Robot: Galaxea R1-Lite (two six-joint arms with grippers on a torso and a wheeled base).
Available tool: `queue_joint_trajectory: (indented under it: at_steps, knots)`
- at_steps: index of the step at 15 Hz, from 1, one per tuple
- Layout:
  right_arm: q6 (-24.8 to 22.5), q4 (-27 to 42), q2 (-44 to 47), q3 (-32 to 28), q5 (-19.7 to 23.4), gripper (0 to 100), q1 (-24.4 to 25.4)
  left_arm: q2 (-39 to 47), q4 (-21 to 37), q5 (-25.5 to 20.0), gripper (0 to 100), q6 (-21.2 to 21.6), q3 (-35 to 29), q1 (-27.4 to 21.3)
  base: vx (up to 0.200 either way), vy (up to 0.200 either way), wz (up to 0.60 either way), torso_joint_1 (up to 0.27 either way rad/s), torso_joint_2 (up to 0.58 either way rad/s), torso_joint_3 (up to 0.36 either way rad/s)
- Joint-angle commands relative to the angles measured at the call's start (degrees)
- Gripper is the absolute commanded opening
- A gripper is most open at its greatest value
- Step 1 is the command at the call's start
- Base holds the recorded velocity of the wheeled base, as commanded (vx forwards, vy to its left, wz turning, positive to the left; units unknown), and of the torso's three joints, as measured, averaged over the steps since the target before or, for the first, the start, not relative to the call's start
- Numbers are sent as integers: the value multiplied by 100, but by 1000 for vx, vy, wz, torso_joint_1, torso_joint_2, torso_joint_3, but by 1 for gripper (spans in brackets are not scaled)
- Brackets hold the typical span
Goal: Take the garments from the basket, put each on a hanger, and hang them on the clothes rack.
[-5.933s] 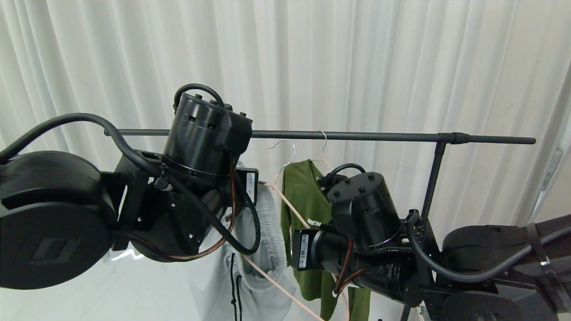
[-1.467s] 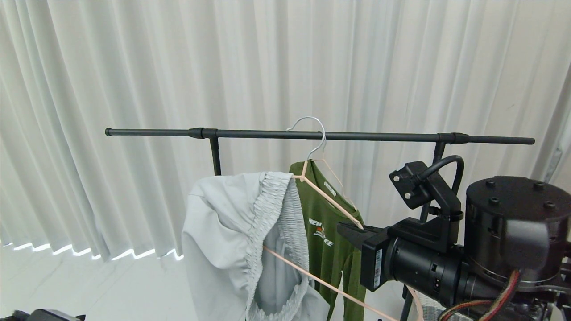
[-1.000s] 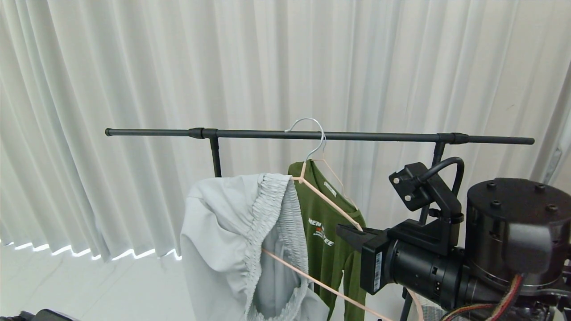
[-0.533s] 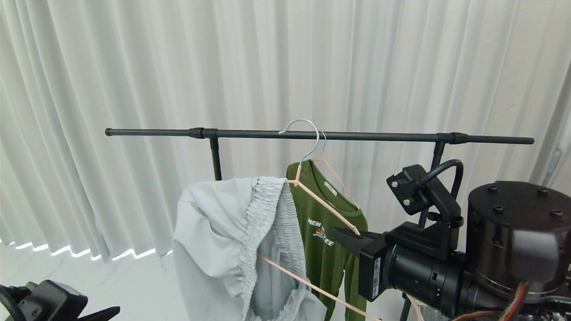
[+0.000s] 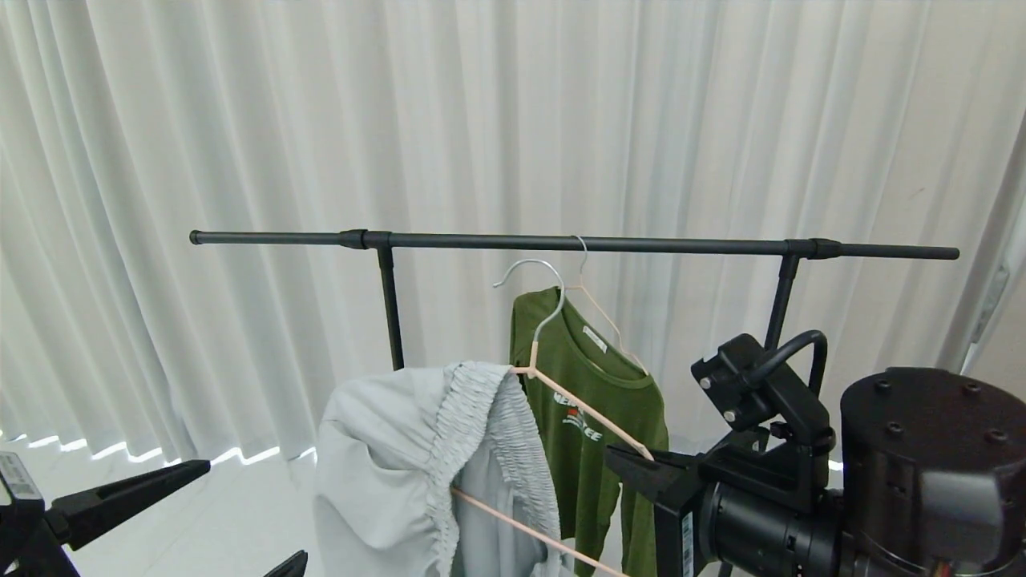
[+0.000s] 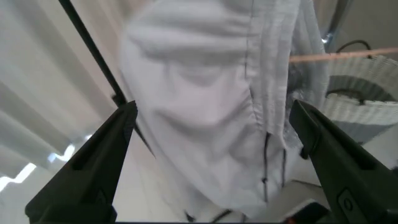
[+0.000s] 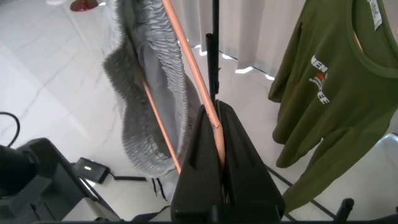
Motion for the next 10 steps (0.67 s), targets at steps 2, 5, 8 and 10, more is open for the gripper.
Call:
queue_joint_trajectory:
  at_steps: [2,5,8,10]
  knots:
    - [-172,-18,-24,-5,15,0,88,516,-3,-6,100,135,-318,308,0,0,0,0,0,0]
    - [-304,-335,-24,100,50,0,203,1017,-3,-208,100,513,-863,1301,0,0,0,0,0,0]
    - [-427,-405,-33,153,50,0,203,1272,-100,-595,100,1498,-1030,1582,0,0,0,0,0,0]
    - [-480,-414,-24,153,50,0,203,1527,-373,-727,100,2113,-1030,1573,0,0,0,0,0,0]
